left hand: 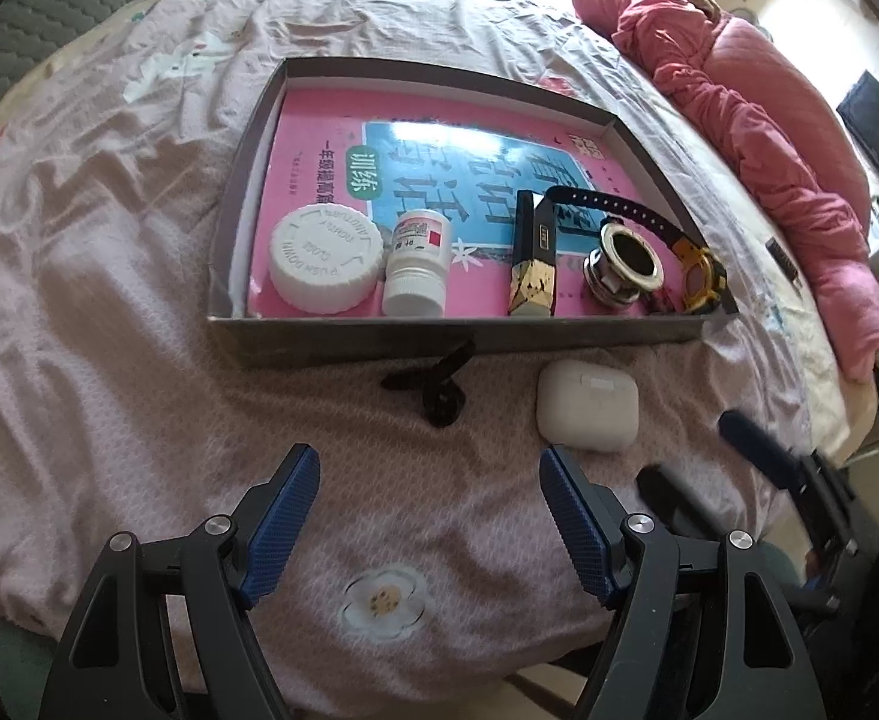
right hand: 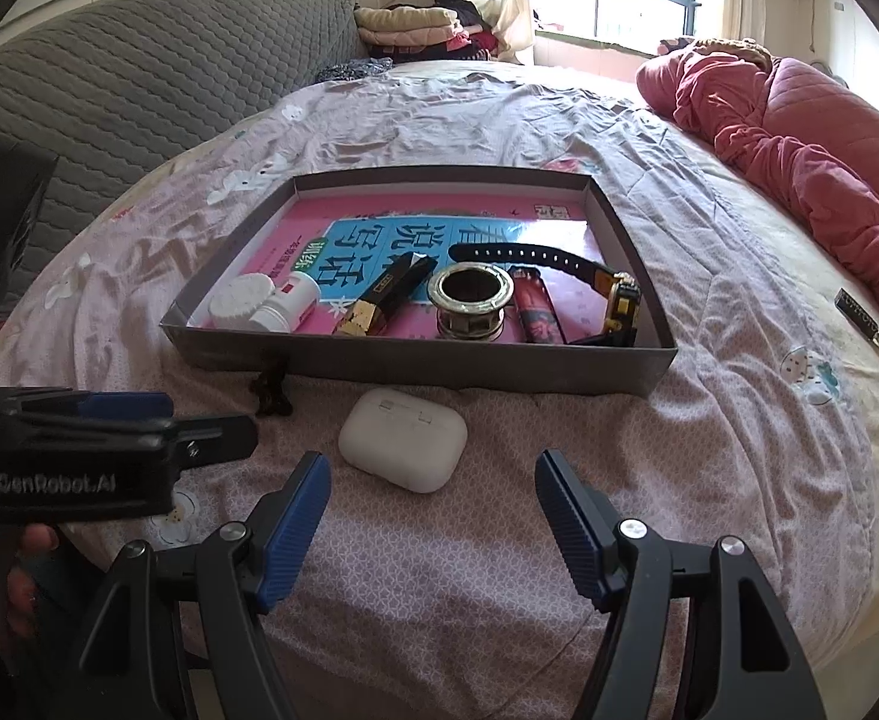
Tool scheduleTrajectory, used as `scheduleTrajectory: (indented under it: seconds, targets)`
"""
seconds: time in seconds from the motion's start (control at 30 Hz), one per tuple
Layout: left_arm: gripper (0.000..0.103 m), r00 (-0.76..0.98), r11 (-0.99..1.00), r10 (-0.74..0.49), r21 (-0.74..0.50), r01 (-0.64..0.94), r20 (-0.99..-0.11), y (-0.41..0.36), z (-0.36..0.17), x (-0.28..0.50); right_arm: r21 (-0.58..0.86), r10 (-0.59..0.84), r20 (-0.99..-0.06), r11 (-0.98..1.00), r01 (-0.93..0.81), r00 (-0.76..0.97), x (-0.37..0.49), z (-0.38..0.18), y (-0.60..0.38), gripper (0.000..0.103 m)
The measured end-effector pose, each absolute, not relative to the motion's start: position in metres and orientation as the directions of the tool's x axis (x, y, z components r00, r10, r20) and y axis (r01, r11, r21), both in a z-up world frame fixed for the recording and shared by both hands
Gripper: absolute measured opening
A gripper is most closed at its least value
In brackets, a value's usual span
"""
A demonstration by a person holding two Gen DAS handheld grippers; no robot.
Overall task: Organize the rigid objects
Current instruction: 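Close right tool on the white earbud case while left tool reaches the black hair clip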
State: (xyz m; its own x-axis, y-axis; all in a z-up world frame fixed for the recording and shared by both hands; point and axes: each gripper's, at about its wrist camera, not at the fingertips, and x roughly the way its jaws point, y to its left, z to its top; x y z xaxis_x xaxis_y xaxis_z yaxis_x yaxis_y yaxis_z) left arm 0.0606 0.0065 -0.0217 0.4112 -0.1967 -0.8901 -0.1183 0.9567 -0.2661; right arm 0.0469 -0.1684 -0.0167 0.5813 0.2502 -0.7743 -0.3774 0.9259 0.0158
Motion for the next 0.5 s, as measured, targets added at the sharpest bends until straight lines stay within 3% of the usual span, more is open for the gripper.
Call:
scheduleTrajectory:
  seconds: [0.13,0.2,0.5]
  targets:
    - [0.074,0.401,0.950,-0.211,-0.283,-0.130,-0.891,0.007,-0.030,0.072,0.011,0.240,-0.786,0.926,-0.376,0.570,0.051,-0.025,-0.165,0.070]
    - [0.064,0.399,0.946,-0.218,-0.293,-0.136,-0.890,0.008,-0.033,0.077,0.014,0.238,-0.789,0.929,-0.371,0.567,0.053,-0.030,-0.164,0.070]
    - [0.040,0.376,0.937,-0.233,-0.311,-0.160,-0.897,0.010,-0.047,0.093,0.052,0.247,-0.804,0.936,-0.349,0.542,0.067,-0.047,-0.158,0.070]
